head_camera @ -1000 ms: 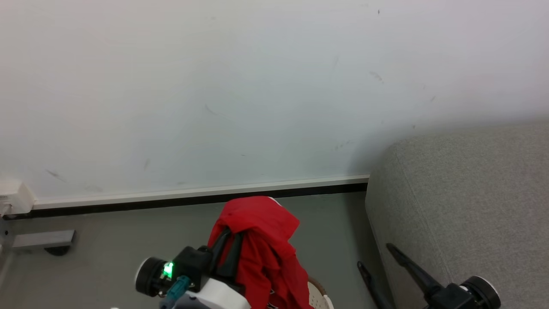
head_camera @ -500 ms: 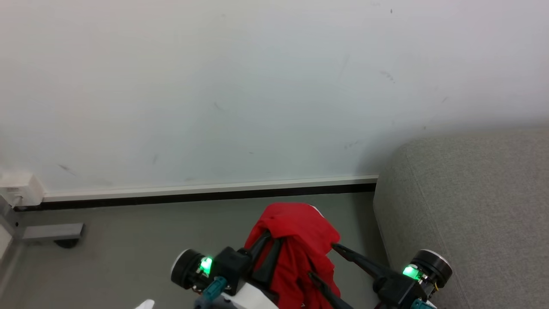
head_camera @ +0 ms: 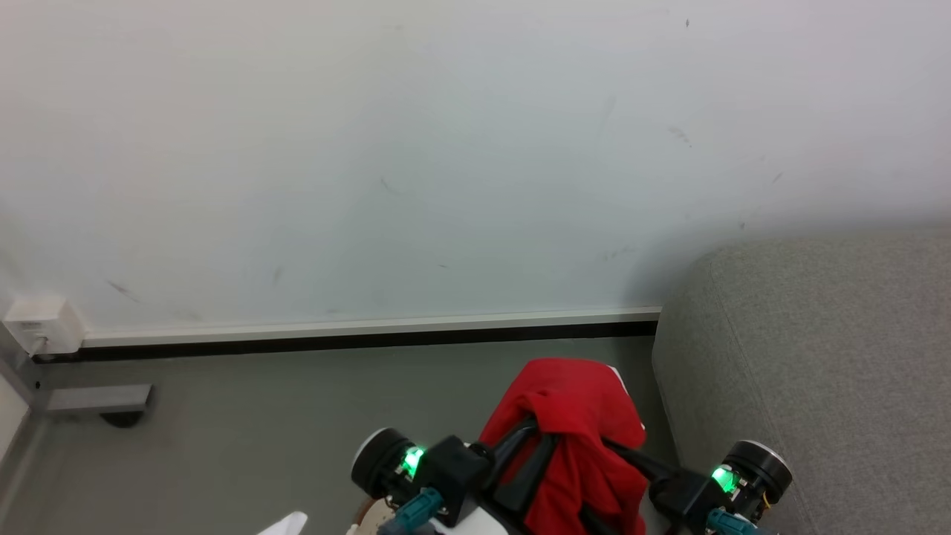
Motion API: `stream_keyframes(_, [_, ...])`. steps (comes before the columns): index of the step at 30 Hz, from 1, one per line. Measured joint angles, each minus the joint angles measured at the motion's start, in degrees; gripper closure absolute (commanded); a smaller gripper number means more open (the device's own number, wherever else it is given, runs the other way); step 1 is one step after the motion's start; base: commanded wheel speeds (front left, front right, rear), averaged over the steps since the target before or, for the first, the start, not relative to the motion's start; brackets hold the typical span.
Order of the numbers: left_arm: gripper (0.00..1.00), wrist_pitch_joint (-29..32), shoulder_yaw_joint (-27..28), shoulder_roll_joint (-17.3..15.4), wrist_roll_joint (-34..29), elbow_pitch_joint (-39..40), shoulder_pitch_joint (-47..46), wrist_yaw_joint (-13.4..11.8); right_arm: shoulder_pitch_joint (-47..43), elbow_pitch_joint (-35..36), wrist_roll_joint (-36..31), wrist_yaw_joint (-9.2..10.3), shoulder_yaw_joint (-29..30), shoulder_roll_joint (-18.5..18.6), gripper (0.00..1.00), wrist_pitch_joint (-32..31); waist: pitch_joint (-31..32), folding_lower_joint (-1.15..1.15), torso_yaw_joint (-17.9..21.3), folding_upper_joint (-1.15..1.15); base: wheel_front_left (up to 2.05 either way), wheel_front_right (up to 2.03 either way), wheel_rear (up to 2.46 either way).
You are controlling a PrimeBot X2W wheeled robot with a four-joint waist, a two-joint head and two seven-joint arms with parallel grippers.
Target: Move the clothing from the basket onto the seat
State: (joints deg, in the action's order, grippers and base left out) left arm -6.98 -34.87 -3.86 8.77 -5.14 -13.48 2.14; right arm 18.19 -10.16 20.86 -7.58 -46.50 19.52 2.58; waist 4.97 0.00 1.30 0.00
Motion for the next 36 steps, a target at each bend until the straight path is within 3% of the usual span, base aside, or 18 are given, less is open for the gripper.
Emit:
stream_keyframes(11, [1.00, 3.1, -2.9, 0.4, 8.1, 1.5, 0.9, 3.4, 1.4, -2.3, 0.8, 0.00, -1.6, -0.3, 0.00, 2.6, 0.4, 0.00, 0.5, 0.00, 0.00, 0.00, 0.00])
stream_keyframes(18, [1.00, 3.3, -4.7, 0.8, 12.4, 1.0, 0.4, 3.8, 1.7, -4.5, 2.4, 0.00, -2.8, -1.2, 0.00, 4.6, 0.5, 0.00, 0.6, 0.00, 0.00, 0.00, 0.00])
stream_keyframes(19, [1.00, 3.3, -4.8, 0.8, 12.5, 0.9, 0.2, 3.8, 1.7, -4.7, 2.9, 0.00, -2.7, -1.3, 0.45, 5.1, 0.5, 0.00, 0.6, 0.00, 0.00, 0.00, 0.00])
stream_keyframes(21, [1.00, 2.9, -5.2, 0.8, 12.8, 0.6, -0.3, 3.8, 2.0, -5.5, 3.1, 0.00, -2.8, -1.5, 0.96, 5.7, 0.5, 0.00, 0.6, 0.00, 0.00, 0.00, 0.00])
stream_keyframes(22, [1.00, 2.9, -5.3, 0.8, 12.9, 0.3, -0.4, 3.7, 2.1, -5.8, 3.3, 0.00, -2.7, -1.6, 1.00, 6.4, 0.5, 0.00, 0.6, 0.00, 0.00, 0.00, 0.00])
stream_keyframes(27, [1.00, 1.9, -5.7, 0.9, 13.0, -1.1, -0.7, 3.1, 2.6, -7.1, 4.4, 0.00, -3.0, -1.9, 1.00, 7.9, 0.5, 0.00, 0.5, 0.00, 0.00, 0.00, 0.00])
stream_keyframes(29, [0.58, 1.4, -5.6, 1.0, 13.1, -1.8, -0.8, 2.6, 2.6, -7.4, 6.0, 0.00, -3.0, -2.1, 1.00, 8.5, 0.5, 0.00, 0.5, 0.00, 0.00, 0.00, 0.00])
stream_keyframes(30, [0.50, 1.2, -5.5, 1.0, 13.1, -2.1, -0.9, 2.5, 2.7, -7.6, 6.2, 0.00, -3.0, -2.1, 1.00, 8.6, 0.4, 0.00, 0.6, 0.00, 0.00, 0.00, 0.00])
stream_keyframes(32, [0.00, 0.7, -5.4, 1.0, 13.1, -2.8, -1.1, 2.1, 2.9, -8.2, 6.5, 0.00, -2.8, -1.9, 1.00, 9.1, 0.4, 0.00, 0.6, 0.00, 0.00, 0.00, 0.00])
stream_keyframes(36, [0.00, -0.2, -5.1, 1.0, 13.0, -4.2, -1.3, 1.3, 3.2, -8.9, 7.0, 0.00, -2.6, -1.8, 1.00, 9.6, 0.4, 0.00, 0.7, 0.00, 0.00, 0.00, 0.00])
